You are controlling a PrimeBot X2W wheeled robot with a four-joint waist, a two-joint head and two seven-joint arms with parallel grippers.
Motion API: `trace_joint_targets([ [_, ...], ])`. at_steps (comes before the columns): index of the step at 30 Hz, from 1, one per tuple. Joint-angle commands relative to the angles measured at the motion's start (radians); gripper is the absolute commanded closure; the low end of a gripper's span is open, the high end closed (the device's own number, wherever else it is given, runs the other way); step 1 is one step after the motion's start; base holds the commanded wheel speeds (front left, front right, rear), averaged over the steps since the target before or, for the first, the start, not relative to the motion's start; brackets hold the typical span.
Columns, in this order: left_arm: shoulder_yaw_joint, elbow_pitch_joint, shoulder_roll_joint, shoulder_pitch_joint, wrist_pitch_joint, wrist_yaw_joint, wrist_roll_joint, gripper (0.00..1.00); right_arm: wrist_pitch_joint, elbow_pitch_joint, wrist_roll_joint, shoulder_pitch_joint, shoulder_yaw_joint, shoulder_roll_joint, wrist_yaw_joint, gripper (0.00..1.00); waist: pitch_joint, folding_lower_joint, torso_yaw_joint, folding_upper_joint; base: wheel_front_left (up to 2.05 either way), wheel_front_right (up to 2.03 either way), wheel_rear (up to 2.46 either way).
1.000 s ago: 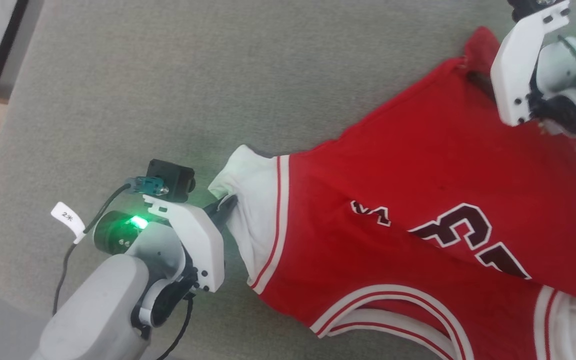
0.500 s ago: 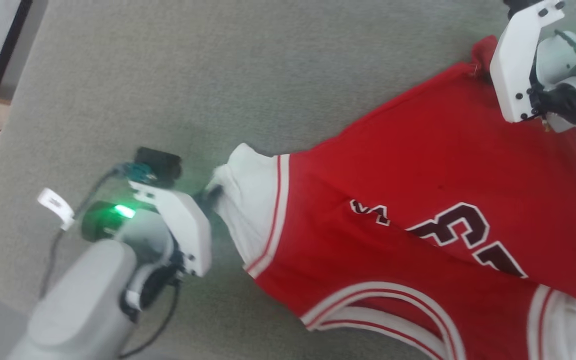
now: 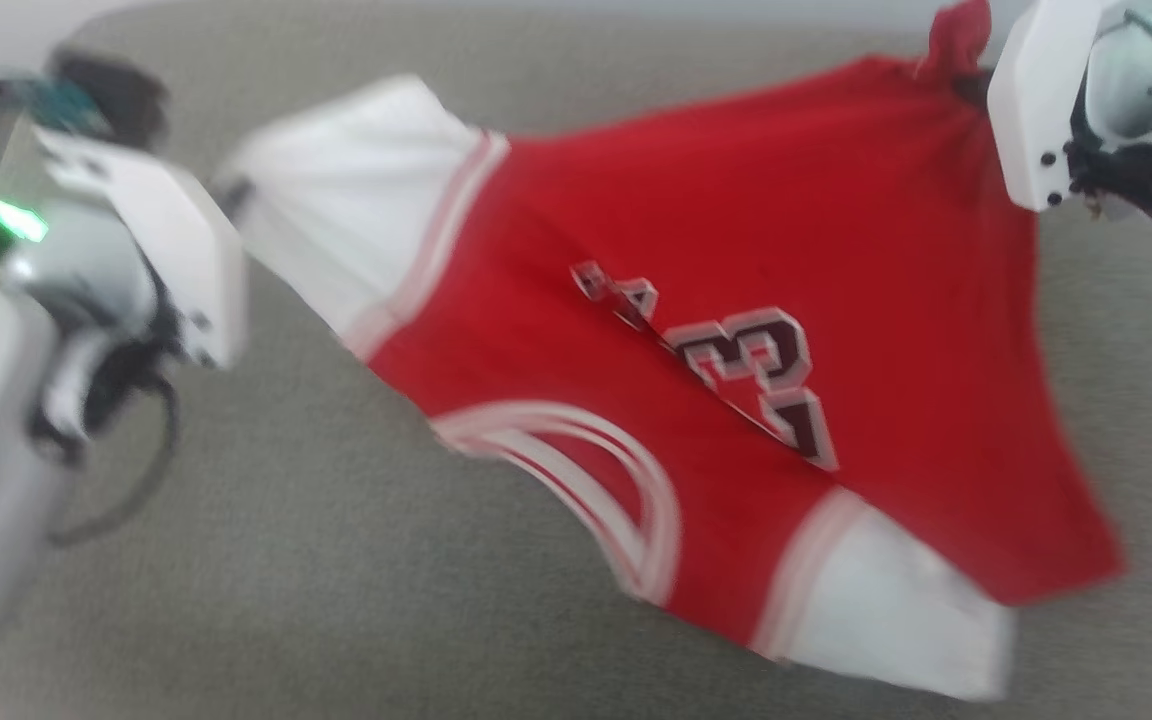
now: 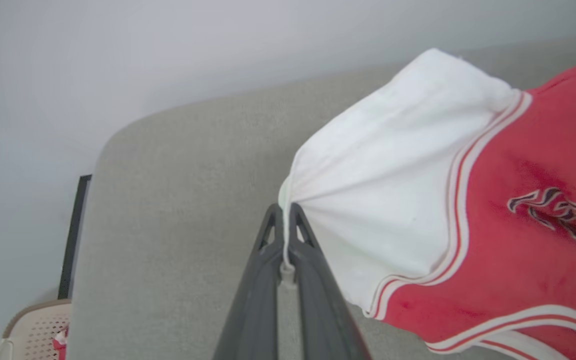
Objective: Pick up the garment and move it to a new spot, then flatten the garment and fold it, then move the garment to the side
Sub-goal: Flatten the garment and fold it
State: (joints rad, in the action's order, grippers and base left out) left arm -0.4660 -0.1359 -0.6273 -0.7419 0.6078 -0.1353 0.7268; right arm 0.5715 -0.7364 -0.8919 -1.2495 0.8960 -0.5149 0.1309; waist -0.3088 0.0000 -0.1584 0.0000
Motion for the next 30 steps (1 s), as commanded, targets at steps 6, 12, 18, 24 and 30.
trace_joint_targets([
  [6, 0.032, -0.072, -0.059, -0.199, 0.049, 0.029, -0.037, 1.00, -0.068, 0.048, -0.011, -0.042, -0.012, -0.017, 0.000, 1.00, 0.123, 0.0000, 0.098, 0.0000, 0.00, 0.00, 0.00],
  [12, 0.029, -0.184, -0.048, -0.351, 0.057, 0.070, -0.056, 1.00, -0.099, 0.084, -0.004, -0.064, -0.022, -0.027, 0.000, 1.00, 0.170, 0.0000, 0.131, 0.0000, 0.00, 0.00, 0.00],
  [18, 0.011, -0.304, -0.001, -0.498, -0.015, 0.107, -0.098, 1.00, -0.176, 0.057, 0.041, -0.100, -0.048, -0.019, 0.000, 1.00, 0.150, 0.0000, 0.142, 0.0000, 0.00, 0.00, 0.00],
  [24, 0.005, -0.454, 0.062, -0.691, -0.204, 0.127, -0.171, 1.00, -0.325, -0.085, 0.128, -0.198, -0.110, 0.035, -0.001, 1.00, 0.045, 0.0000, 0.150, 0.0000, 0.00, 0.00, 0.00],
  [30, 0.003, -0.592, 0.120, -0.920, -0.471, 0.104, -0.269, 1.00, -0.591, -0.249, 0.276, -0.346, -0.187, 0.093, -0.001, 1.00, -0.062, 0.0000, 0.148, 0.0000, 0.00, 0.00, 0.00],
])
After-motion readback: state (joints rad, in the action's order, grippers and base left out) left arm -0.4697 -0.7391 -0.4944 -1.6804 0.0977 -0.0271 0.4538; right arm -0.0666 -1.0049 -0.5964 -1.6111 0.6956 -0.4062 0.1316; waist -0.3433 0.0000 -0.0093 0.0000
